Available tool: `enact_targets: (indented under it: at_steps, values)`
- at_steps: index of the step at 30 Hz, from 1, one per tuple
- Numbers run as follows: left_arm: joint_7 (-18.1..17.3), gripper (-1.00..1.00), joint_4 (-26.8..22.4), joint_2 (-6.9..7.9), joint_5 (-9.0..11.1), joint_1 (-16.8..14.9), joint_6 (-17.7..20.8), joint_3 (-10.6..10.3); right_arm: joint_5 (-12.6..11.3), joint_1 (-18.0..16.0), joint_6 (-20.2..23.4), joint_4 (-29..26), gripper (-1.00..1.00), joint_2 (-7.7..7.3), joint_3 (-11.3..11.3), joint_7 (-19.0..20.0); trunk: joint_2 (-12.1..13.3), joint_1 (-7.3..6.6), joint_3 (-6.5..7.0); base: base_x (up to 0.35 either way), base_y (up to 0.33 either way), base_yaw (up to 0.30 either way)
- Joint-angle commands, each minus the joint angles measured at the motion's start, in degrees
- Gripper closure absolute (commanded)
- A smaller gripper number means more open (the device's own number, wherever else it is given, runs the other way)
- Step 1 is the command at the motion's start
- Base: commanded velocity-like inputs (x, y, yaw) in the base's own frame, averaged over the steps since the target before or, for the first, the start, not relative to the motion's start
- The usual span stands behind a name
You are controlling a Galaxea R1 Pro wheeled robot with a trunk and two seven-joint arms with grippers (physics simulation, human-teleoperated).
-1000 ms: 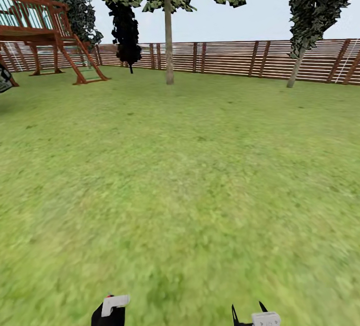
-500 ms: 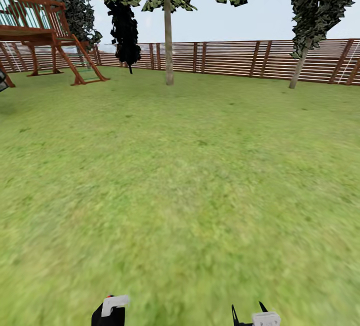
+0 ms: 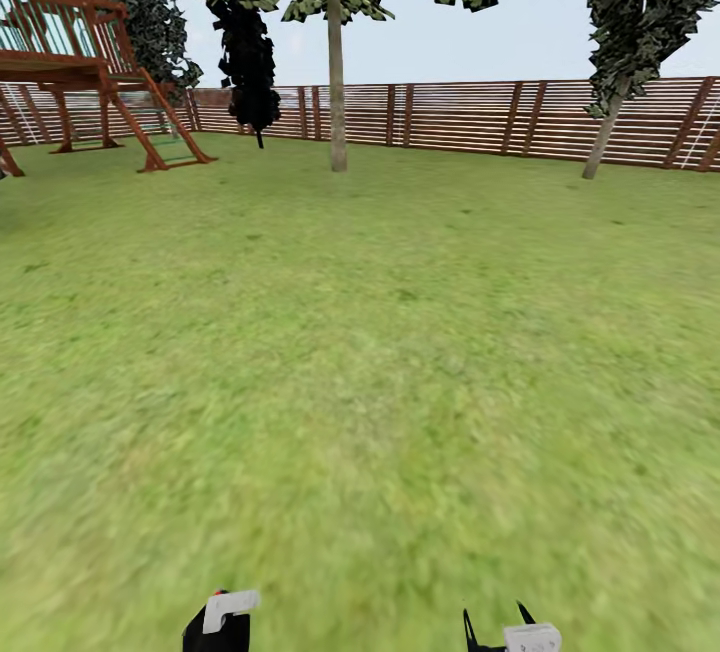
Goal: In the garden, pick up the pesticide atomizer on the floor and spray pesticide onto both trees until each tree trunk is fully covered.
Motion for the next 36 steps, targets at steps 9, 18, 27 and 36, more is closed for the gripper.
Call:
enact_targets:
  at_steps: [9, 18, 27, 36]
  values:
    - [-0.02, 1.00, -0.01, 0.00, -0.01, 0.00, 0.00, -0.02, 0.00, 0.00, 0.00, 0.03, -1.00, 0.00, -0.04, 0.00, 0.00, 0.00, 0.00, 0.341, 0.000, 0.000]
    - [-0.02, 1.00, -0.01, 0.00, -0.01, 0.00, 0.00, -0.04, 0.00, 0.00, 0.00, 0.04, -1.00, 0.00, -0.01, 0.00, 0.00, 0.00, 0.00, 0.341, 0.000, 0.000]
    - [-0.02, 1.00, -0.01, 0.00, -0.01, 0.00, 0.00, -0.01, 0.00, 0.00, 0.00, 0.03, -1.00, 0.00, 0.01, 0.00, 0.00, 0.00, 0.00, 0.341, 0.000, 0.000]
    - [-0.02, 1.00, -0.01, 0.00, -0.01, 0.00, 0.00, 0.00, 0.00, 0.00, 0.00, 0.00, -1.00, 0.00, 0.01, 0.00, 0.00, 0.00, 0.00, 0.341, 0.000, 0.000]
